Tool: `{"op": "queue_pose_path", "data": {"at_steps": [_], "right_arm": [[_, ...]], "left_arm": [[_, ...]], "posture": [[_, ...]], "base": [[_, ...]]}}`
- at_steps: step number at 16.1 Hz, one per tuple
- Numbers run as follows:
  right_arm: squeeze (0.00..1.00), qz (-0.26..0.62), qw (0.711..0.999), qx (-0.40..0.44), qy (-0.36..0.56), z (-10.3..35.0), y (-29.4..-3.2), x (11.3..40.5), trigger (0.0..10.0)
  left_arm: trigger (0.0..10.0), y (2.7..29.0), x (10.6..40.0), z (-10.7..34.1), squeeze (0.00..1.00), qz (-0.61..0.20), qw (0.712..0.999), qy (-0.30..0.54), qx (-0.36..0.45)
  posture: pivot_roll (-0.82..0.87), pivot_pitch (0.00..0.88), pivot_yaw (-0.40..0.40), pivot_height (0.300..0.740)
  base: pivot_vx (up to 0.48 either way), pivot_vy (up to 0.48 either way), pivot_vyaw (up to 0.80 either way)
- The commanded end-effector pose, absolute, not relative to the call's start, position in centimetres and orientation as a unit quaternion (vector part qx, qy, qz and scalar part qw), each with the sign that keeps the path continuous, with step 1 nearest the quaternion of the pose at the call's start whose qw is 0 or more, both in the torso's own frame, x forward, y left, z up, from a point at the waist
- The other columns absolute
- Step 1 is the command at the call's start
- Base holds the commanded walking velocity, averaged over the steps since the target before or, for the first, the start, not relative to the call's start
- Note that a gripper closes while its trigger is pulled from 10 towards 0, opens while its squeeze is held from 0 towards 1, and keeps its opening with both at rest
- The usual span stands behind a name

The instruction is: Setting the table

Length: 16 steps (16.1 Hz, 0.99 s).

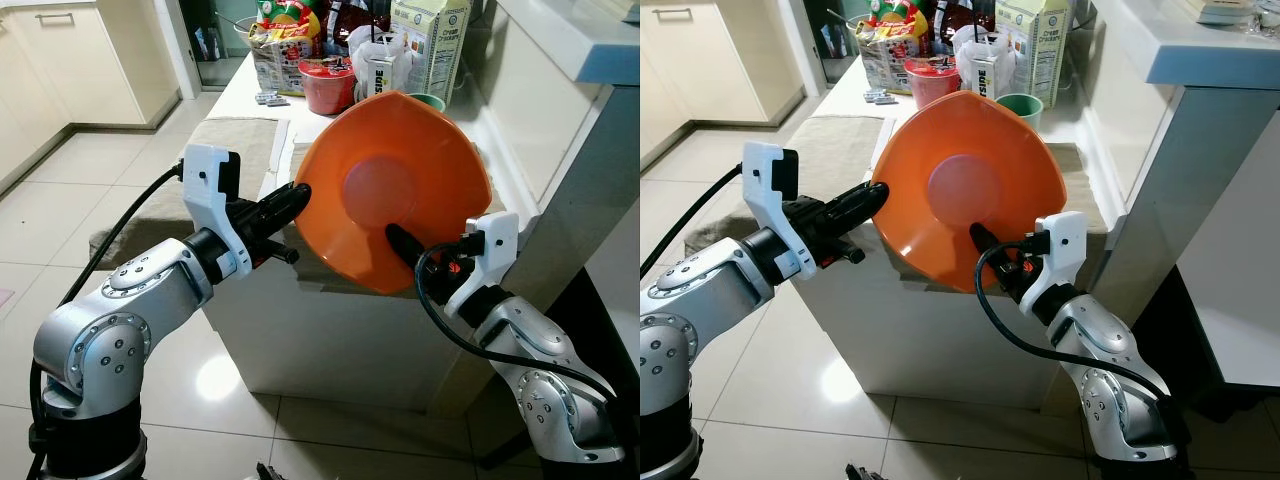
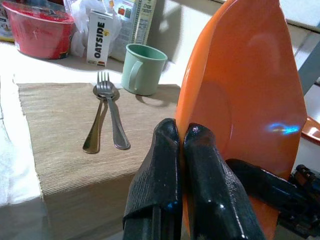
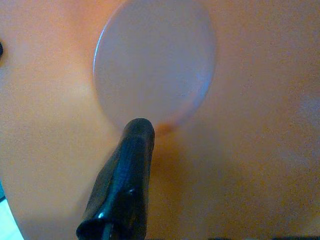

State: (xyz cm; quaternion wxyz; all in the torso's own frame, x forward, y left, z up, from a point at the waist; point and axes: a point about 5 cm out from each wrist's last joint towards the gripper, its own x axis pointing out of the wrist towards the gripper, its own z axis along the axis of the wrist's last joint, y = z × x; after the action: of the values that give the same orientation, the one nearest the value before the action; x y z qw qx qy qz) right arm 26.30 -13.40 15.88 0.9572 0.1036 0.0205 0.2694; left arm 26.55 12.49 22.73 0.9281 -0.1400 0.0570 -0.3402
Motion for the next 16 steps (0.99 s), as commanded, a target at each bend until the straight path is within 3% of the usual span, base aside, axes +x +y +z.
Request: {"op": "queue_pose_path", "data": {"at_steps": [1, 11, 12, 13, 14, 16], "right_arm": [[0.0, 0.328, 0.941, 0.081, 0.028, 15.9, -11.0, 25.9, 0.0], [0.0, 0.331, 0.94, 0.076, 0.033, 15.6, -11.0, 25.7, 0.0], [0.0, 0.331, 0.94, 0.075, 0.034, 15.6, -11.0, 25.7, 0.0], [0.0, 0.332, 0.94, 0.075, 0.034, 15.6, -11.0, 25.7, 0.0], [0.0, 0.332, 0.94, 0.074, 0.034, 15.6, -11.0, 25.7, 0.0], [0.0, 0.332, 0.94, 0.073, 0.034, 15.6, -11.0, 25.8, 0.0]], "left_arm": [[10.0, 10.5, 26.2, 22.6, 0.0, -0.386, 0.912, 0.064, -0.124], [10.0, 10.9, 26.7, 21.7, 0.0, -0.344, 0.931, 0.05, -0.108], [10.0, 10.9, 26.7, 21.7, 0.54, -0.343, 0.932, 0.045, -0.11], [10.0, 11.0, 26.7, 21.6, 0.89, -0.338, 0.934, 0.046, -0.108], [10.0, 11.0, 26.8, 21.6, 1.0, -0.338, 0.935, 0.043, -0.103], [10.0, 10.9, 26.8, 21.4, 1.0, -0.34, 0.935, 0.038, -0.097]], "posture": [[-0.15, 0.0, 0.09, 0.74], [-0.14, 0.0, 0.085, 0.74], [-0.15, 0.0, 0.084, 0.74], [-0.15, 0.0, 0.084, 0.74], [-0.15, 0.0, 0.083, 0.74], [-0.15, 0.0, 0.083, 0.74]], "base": [[0.0, 0.0, 0.0], [0.0, 0.0, 0.0], [0.0, 0.0, 0.0], [0.0, 0.0, 0.0], [0.0, 0.0, 0.0], [0.0, 0.0, 0.0]]}}
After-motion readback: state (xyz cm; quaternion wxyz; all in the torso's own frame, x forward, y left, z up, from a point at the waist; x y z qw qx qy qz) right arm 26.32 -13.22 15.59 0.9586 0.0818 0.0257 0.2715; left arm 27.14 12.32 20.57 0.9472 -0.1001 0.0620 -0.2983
